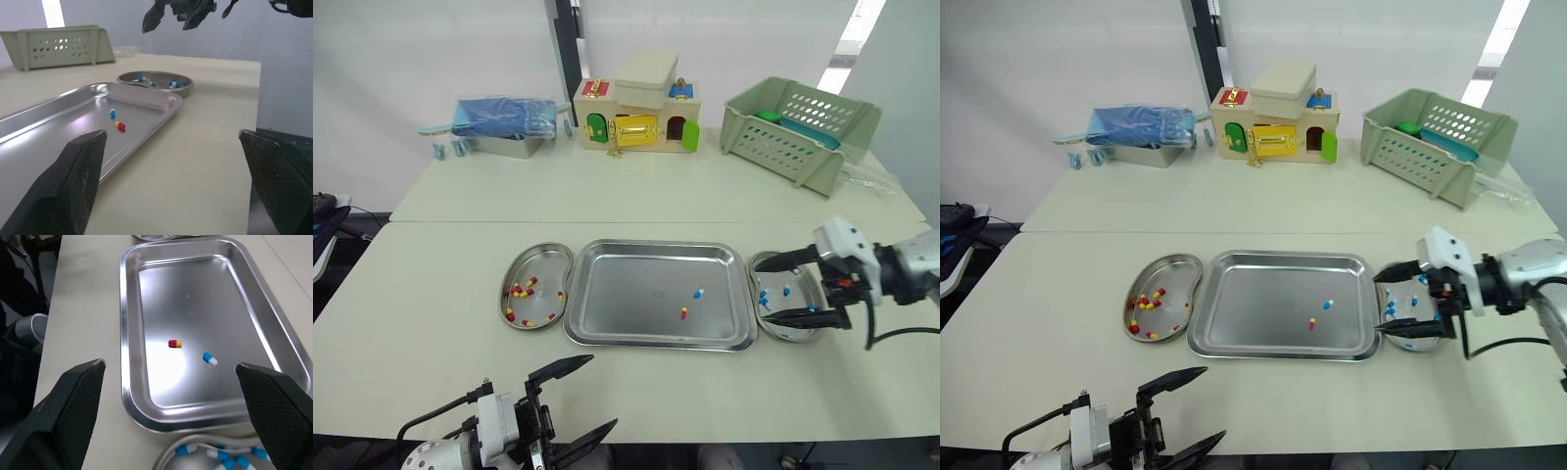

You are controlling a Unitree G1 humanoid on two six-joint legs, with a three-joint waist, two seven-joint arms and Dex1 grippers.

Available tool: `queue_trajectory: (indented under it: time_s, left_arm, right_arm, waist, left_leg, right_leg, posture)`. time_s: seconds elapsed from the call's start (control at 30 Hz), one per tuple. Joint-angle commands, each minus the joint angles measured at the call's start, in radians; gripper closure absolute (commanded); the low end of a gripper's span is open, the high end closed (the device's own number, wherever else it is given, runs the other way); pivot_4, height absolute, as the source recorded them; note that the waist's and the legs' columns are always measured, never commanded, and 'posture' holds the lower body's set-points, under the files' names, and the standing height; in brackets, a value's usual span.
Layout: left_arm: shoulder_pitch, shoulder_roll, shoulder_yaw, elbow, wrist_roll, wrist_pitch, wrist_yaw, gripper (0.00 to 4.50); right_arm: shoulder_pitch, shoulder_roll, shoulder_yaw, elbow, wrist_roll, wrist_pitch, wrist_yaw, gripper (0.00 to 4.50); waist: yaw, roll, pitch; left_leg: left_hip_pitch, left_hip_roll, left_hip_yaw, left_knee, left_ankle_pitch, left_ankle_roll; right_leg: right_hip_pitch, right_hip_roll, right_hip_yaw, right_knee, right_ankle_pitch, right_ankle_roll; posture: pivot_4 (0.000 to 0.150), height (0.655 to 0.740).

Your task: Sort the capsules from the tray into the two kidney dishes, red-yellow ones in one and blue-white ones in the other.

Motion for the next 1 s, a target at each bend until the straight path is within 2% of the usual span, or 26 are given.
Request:
queue_trajectory:
  time_s: [0.03, 0.27, 0.37, 0.53, 0.63, 0.73, 1.0]
  left_arm:
    - [0.018, 0.01, -0.016, 0.001, -0.015, -0.051, 0.0, 0.03]
    - [0.005, 0.033, -0.035, 0.026, -0.02, -0.074, 0.012, 0.03]
    - [-0.012, 0.037, -0.041, 0.036, -0.018, -0.074, 0.023, 0.03]
    - [-0.021, 0.044, -0.041, 0.033, -0.021, -0.07, 0.044, 0.03]
    - [-0.007, 0.051, -0.043, 0.033, -0.021, -0.08, 0.045, 0.0]
    - [0.0, 0.055, -0.044, 0.037, -0.019, -0.093, 0.045, 0.0]
    - [0.005, 0.058, -0.047, 0.038, -0.014, -0.094, 0.064, 0.0]
  right_arm:
    - [-0.107, 0.041, 0.079, 0.003, -0.047, 0.021, -0.007, 0.0]
    - [-0.241, 0.189, 0.266, 0.077, -0.198, -0.026, -0.036, 0.0]
    - [-0.308, 0.278, 0.327, 0.177, -0.269, -0.086, -0.042, 0.0]
    - [-0.352, 0.335, 0.404, 0.31, -0.381, -0.212, -0.016, 0.0]
    - [-0.358, 0.358, 0.418, 0.342, -0.409, -0.244, 0.002, 0.61]
    - [-0.355, 0.378, 0.421, 0.355, -0.423, -0.261, 0.011, 1.55]
    - [-0.345, 0.407, 0.419, 0.373, -0.453, -0.301, 0.017, 1.55]
  waist:
    - [-0.001, 0.0, 0.0]
    - [0.0, 0.0, 0.0]
    - [-0.003, 0.0, 0.0]
    - [-0.004, 0.0, 0.0]
    - [-0.005, 0.0, 0.0]
    - [-0.006, 0.0, 0.0]
    - [-0.007, 0.0, 0.0]
  left_leg:
    - [0.0, 0.0, 0.0, 0.0, 0.0, 0.0]
    - [0.0, 0.0, -0.001, 0.0, 0.0, 0.0]
    - [0.0, 0.0, -0.001, 0.0, 0.0, 0.0]
    - [0.0, 0.0, -0.001, 0.0, 0.0, 0.0]
    - [0.0, 0.0, -0.001, 0.0, 0.0, 0.0]
    - [0.0, 0.0, -0.001, 0.0, 0.0, 0.0]
    - [0.0, 0.0, -0.001, 0.0, 0.0, 0.0]
  right_leg:
    - [0.0, 0.0, 0.0, 0.0, 0.0, 0.0]
    - [-0.001, 0.0, 0.0, 0.002, 0.0, 0.0]
    - [-0.003, 0.0, 0.0, 0.003, 0.0, 0.0]
    - [-0.003, 0.0, 0.0, 0.003, 0.0, 0.0]
    - [-0.004, 0.0, 0.0, 0.004, 0.0, 0.0]
    - [-0.004, 0.0, 0.0, 0.004, 0.0, 0.0]
    - [-0.004, 0.0, 0.0, 0.005, 0.0, 0.0]
  posture:
    - [0.15, 0.74]
    - [0.15, 0.74]
    - [0.15, 0.74]
    - [0.15, 0.74]
    - [0.15, 0.74]
    - [0.15, 0.74]
    - [0.15, 0.74]
